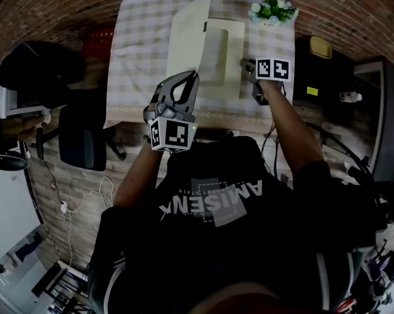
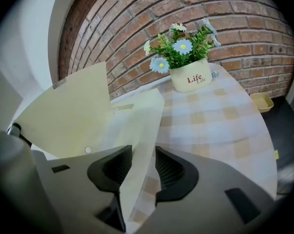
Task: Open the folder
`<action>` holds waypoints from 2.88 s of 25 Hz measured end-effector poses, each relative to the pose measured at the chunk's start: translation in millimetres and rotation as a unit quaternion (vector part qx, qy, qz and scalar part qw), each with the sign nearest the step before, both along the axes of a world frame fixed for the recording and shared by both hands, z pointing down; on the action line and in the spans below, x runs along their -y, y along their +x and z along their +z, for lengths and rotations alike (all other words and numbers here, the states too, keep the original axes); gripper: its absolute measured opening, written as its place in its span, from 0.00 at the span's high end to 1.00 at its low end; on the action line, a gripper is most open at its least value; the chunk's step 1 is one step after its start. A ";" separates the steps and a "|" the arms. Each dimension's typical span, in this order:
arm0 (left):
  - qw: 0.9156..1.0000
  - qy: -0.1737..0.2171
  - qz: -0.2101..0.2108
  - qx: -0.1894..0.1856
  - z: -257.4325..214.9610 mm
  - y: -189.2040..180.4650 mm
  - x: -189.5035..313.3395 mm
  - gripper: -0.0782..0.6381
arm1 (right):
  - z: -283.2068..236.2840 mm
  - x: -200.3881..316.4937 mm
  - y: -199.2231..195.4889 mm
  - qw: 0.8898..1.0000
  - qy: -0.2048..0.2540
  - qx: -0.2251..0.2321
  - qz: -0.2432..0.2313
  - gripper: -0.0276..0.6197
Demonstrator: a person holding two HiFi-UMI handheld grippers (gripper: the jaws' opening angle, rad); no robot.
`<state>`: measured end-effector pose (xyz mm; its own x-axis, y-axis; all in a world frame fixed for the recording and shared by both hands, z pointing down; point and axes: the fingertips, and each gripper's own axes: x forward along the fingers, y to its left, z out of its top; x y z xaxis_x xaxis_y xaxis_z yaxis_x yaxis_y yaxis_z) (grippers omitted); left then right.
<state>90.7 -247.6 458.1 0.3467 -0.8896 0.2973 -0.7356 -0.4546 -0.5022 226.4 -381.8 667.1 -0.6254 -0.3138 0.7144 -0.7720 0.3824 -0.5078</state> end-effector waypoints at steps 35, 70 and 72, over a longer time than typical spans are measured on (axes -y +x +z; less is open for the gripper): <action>0.937 -0.106 -0.326 -0.059 88.7 -329.6 -49.8 0.77 | -6.8 -7.5 -5.7 0.992 0.021 -0.095 0.083 0.71; 0.905 -0.331 -0.263 -0.040 264.5 -378.3 -47.1 0.87 | -11.2 -6.9 -20.2 0.983 0.037 -0.151 0.095 0.82; 0.906 -0.343 -0.246 -0.039 263.5 -375.0 -48.0 0.87 | -11.2 -7.5 -20.2 0.983 0.038 -0.151 0.092 0.82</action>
<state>-284.3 -199.5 721.6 0.0020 -0.5572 0.8304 -0.9550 -0.2474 -0.1638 206.2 -374.3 655.9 -0.3151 -0.4621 0.8290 -0.9431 0.2500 -0.2191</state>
